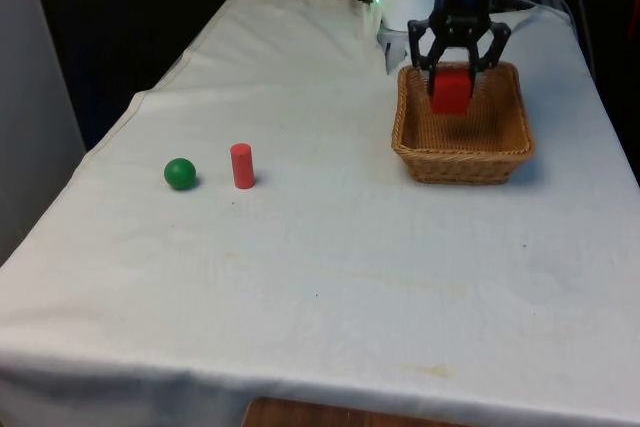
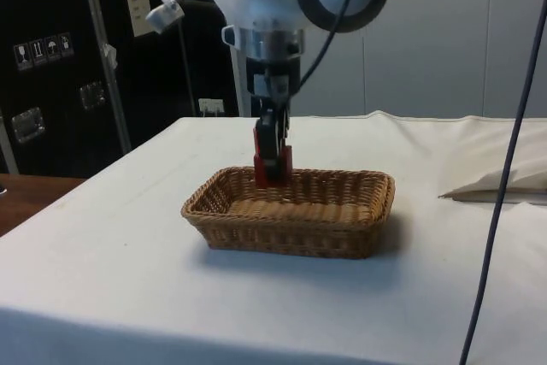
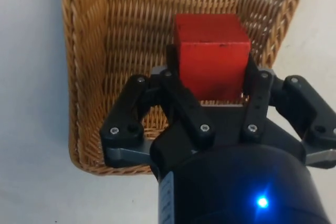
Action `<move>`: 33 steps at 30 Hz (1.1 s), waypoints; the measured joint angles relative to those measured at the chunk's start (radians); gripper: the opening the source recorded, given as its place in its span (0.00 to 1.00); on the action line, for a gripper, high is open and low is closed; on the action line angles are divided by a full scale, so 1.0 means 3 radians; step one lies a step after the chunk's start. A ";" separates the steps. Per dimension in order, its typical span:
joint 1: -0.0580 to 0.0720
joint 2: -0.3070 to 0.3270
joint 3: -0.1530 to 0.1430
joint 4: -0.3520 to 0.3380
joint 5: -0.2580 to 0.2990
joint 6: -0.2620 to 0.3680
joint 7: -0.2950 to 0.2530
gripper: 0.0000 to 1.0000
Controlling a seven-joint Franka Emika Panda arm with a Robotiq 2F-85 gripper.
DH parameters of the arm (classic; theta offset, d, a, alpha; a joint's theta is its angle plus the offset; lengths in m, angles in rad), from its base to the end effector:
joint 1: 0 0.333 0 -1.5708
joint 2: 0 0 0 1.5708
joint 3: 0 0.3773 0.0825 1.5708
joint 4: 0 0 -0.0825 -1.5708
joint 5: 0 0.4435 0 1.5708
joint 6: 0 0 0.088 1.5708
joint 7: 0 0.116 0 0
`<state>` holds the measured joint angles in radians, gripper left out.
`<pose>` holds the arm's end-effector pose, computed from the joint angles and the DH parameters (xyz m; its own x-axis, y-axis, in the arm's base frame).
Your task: Pick up the object to the left of the cylinder and place it into the basket.
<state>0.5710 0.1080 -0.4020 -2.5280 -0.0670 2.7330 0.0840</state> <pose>0.5019 0.0855 0.2485 0.9826 0.1515 0.1076 0.1450 -0.9872 0.0662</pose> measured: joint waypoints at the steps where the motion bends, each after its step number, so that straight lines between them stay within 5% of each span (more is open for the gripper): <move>1: 0.0000 0.0000 0.0010 -0.0027 -0.0010 0.0027 0.0017 0.00; 18: 0.0000 0.0223 0.0137 -0.0163 -0.0027 0.0377 0.0173 0.00; 33: 0.0000 0.0307 0.0140 -0.0150 -0.0027 0.0393 0.0173 0.00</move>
<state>0.5710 0.2000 -0.3600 -2.5730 -0.0750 2.8510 0.1360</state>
